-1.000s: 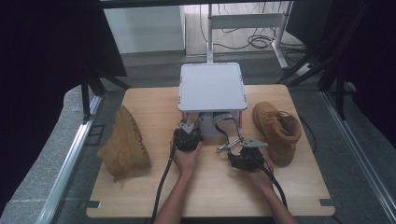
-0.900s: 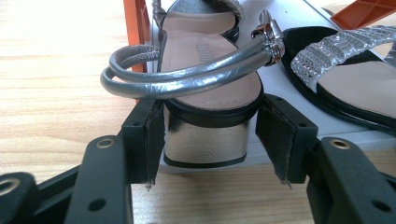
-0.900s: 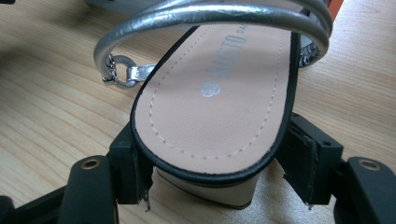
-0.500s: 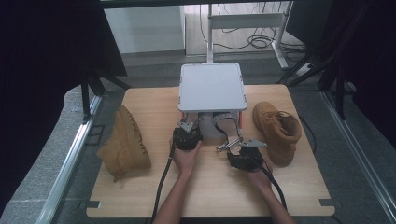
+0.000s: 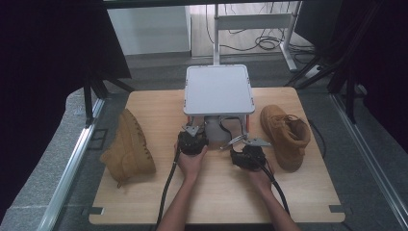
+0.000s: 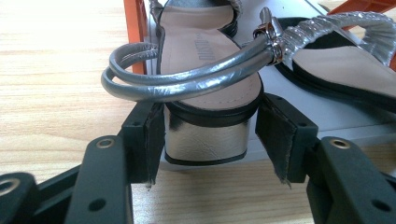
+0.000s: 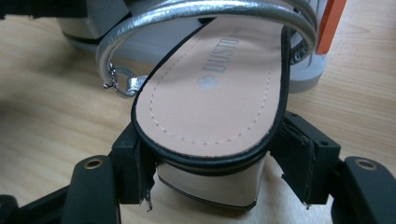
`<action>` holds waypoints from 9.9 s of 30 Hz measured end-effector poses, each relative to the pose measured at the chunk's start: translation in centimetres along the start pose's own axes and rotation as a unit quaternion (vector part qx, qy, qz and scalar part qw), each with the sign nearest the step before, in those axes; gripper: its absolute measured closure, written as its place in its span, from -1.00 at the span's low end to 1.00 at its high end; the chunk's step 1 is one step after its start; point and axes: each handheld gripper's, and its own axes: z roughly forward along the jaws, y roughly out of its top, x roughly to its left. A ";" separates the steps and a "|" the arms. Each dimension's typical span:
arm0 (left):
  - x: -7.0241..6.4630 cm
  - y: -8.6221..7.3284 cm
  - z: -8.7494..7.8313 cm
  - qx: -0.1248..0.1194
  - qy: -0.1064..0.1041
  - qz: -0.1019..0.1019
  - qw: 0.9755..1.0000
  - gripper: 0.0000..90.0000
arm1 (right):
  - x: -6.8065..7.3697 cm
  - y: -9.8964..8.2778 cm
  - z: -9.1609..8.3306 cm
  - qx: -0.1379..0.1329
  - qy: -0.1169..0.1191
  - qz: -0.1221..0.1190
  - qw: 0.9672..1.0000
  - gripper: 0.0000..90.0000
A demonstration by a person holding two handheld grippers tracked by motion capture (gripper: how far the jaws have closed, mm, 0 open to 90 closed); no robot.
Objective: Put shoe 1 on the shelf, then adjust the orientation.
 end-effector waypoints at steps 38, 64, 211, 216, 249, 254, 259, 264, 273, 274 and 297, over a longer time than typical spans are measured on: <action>0.2 0.0 0.0 0.002 -0.005 0.002 1.000 -0.04 | -0.1 4.8 6.1 -0.022 -0.064 0.034 0.997 -0.14; 1.1 -0.1 -1.9 -0.026 -0.047 0.007 0.999 -0.18 | -0.1 4.8 4.5 -0.038 -0.037 0.027 0.998 -0.36; 18.7 -2.8 -19.1 -0.006 -0.106 0.024 0.994 0.96 | -3.6 -4.7 -9.0 -0.032 0.096 -0.046 0.994 0.23; 20.2 -3.1 -19.6 -0.010 -0.087 0.015 0.996 0.98 | -3.7 -4.7 -8.9 -0.030 0.094 -0.045 0.994 0.23; 27.5 -7.5 -18.6 0.033 -0.019 -0.086 0.996 0.98 | -3.7 -5.0 -8.5 -0.020 0.085 -0.047 0.995 0.24; 27.2 -7.6 -18.1 0.033 -0.020 -0.082 0.996 0.98 | -3.7 -5.0 -8.5 -0.021 0.084 -0.048 0.995 0.24; 27.3 -7.8 -17.7 0.036 -0.027 -0.086 0.995 0.98 | -3.8 -5.1 -8.5 -0.023 0.079 -0.045 0.996 0.24; 27.1 -7.9 -17.4 0.041 -0.031 -0.085 0.995 0.99 | -3.8 -5.1 -8.5 -0.023 0.079 -0.045 0.996 0.24; 27.0 -7.7 -17.3 0.039 -0.034 -0.087 0.995 0.99 | -3.9 -5.1 -8.4 -0.023 0.077 -0.042 0.996 0.24; 27.0 -7.7 -17.3 0.038 -0.034 -0.086 0.995 0.99 | -3.9 -5.1 -8.4 -0.023 0.077 -0.042 0.996 0.24; 25.5 -6.0 -17.7 0.028 -0.029 -0.054 0.998 0.99 | -3.9 -5.2 -8.4 -0.021 0.076 -0.042 0.996 0.23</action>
